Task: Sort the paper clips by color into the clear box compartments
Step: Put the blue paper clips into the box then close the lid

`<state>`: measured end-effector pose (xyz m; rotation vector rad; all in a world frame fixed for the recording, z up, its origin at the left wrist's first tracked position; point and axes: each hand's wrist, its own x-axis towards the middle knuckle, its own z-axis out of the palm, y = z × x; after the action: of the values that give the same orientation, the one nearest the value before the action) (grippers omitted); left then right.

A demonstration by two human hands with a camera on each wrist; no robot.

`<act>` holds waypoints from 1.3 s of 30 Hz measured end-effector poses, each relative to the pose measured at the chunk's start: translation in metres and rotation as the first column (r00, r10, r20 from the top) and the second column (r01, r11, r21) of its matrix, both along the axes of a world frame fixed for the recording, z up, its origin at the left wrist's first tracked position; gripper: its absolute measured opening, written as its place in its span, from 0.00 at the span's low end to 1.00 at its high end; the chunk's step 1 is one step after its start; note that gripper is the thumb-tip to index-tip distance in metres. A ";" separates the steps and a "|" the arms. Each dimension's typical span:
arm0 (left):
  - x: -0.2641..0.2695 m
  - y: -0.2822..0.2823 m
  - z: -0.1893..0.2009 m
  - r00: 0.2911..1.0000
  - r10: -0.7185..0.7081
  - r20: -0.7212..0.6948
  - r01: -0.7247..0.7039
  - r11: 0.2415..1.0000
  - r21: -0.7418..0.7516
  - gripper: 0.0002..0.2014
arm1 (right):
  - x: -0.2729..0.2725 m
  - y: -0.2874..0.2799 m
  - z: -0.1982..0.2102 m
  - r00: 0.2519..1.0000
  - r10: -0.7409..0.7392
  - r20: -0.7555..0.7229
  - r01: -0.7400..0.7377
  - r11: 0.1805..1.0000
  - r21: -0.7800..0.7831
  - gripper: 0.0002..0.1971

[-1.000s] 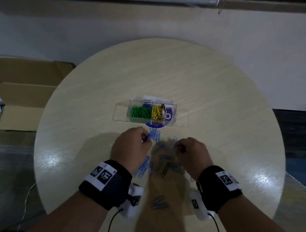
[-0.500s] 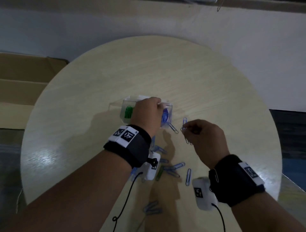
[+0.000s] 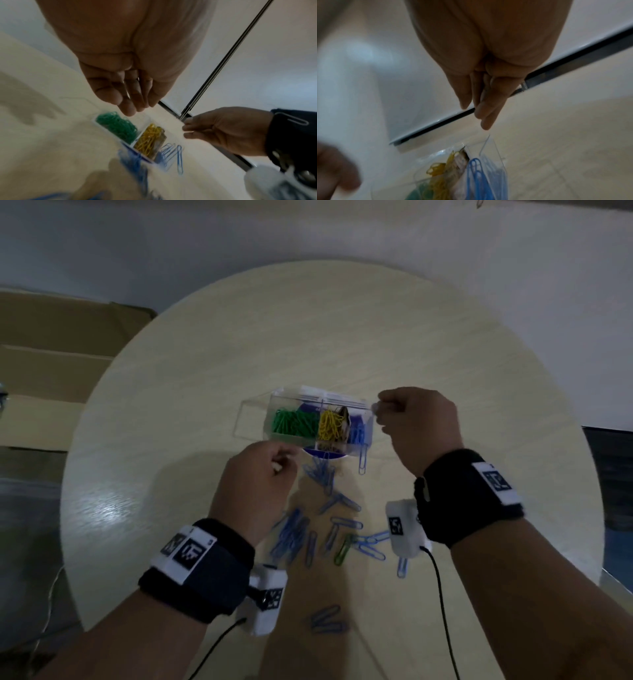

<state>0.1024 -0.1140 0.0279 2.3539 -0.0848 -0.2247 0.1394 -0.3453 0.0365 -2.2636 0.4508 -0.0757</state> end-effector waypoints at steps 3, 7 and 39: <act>-0.025 0.020 -0.016 0.992 -0.122 -0.017 0.123 0.978 0.169 0.04 | -0.022 -0.010 -0.009 0.989 -0.149 -0.008 0.149 0.987 0.058 0.09; -0.053 0.031 -0.035 0.965 -0.251 -0.081 0.263 0.904 0.336 0.15 | -0.046 0.006 -0.028 0.946 -0.008 -0.323 -0.018 0.997 -0.077 0.20; -0.093 0.098 -0.046 0.963 -0.268 -0.008 0.248 0.882 0.401 0.12 | -0.189 0.007 -0.050 0.951 0.159 -0.264 -0.248 0.901 -0.355 0.12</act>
<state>0.0092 -0.0164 -0.0182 2.7542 -0.4153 -0.3422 -0.0492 -0.3388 -0.0132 -2.7115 0.3336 0.2282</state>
